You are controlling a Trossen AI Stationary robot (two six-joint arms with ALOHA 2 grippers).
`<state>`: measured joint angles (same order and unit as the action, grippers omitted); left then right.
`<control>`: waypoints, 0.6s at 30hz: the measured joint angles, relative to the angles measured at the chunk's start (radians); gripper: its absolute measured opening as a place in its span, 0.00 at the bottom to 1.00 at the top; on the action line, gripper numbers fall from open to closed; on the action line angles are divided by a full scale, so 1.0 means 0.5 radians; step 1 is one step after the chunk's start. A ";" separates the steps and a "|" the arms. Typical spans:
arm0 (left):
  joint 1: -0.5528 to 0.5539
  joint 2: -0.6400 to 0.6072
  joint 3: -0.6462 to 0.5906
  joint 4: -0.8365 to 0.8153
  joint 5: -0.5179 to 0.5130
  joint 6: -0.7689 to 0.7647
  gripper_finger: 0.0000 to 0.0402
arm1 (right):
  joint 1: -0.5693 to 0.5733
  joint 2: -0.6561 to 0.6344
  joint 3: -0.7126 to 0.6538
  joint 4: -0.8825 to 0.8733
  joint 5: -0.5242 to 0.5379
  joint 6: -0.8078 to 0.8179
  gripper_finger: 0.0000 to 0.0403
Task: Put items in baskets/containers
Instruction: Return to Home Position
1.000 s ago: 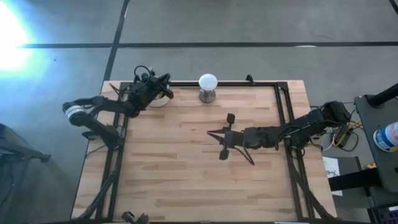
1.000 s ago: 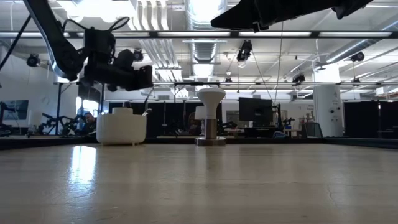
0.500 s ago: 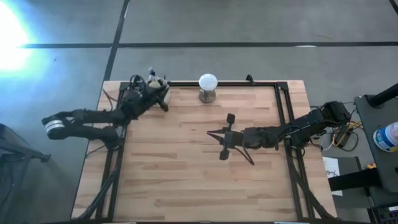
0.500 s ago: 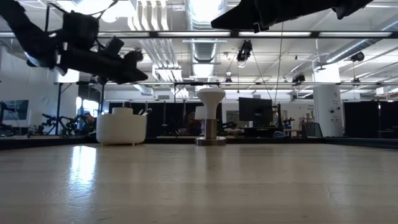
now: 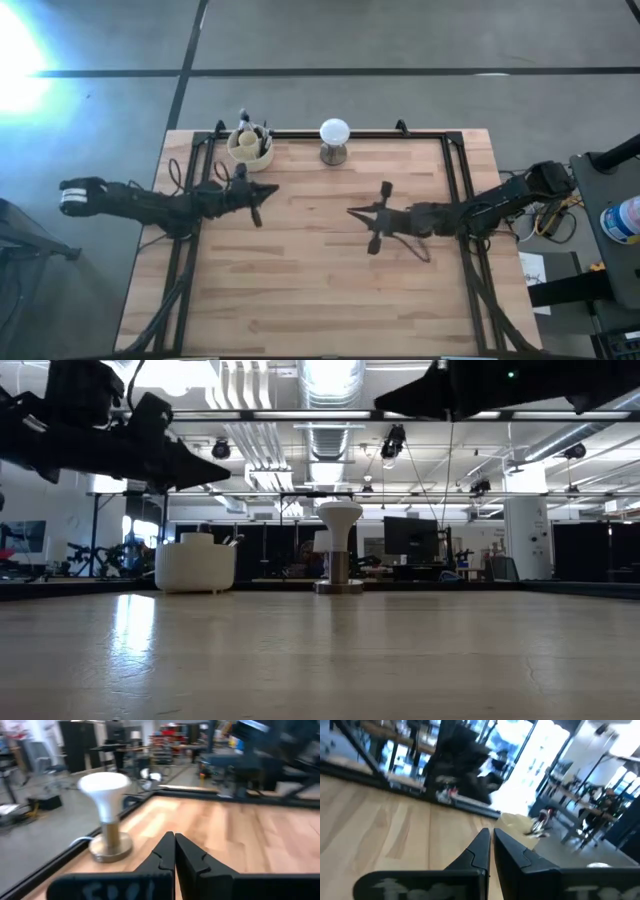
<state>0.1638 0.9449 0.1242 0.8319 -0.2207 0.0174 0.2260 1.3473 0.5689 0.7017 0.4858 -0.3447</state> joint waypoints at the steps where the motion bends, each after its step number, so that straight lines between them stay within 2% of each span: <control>1: -0.040 -0.006 -0.003 -0.011 0.000 0.037 0.01 | 0.000 -0.052 -0.059 0.067 -0.001 -0.007 0.04; 8: -0.186 -0.059 -0.031 -0.059 0.076 0.105 0.00 | 0.000 -0.576 -0.474 0.148 -0.103 -0.016 0.04; 12: -0.209 -0.109 -0.033 -0.153 0.200 0.106 0.00 | 0.000 -0.908 -0.677 0.142 -0.102 -0.013 0.04; 18: -0.213 -0.231 -0.099 -0.217 0.218 0.096 0.00 | 0.000 -1.360 -0.902 0.110 -0.099 -0.016 0.04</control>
<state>0.0571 0.8293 0.0746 0.7235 -0.1116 0.0652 0.2260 0.6670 0.1181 0.7566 0.4362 -0.3526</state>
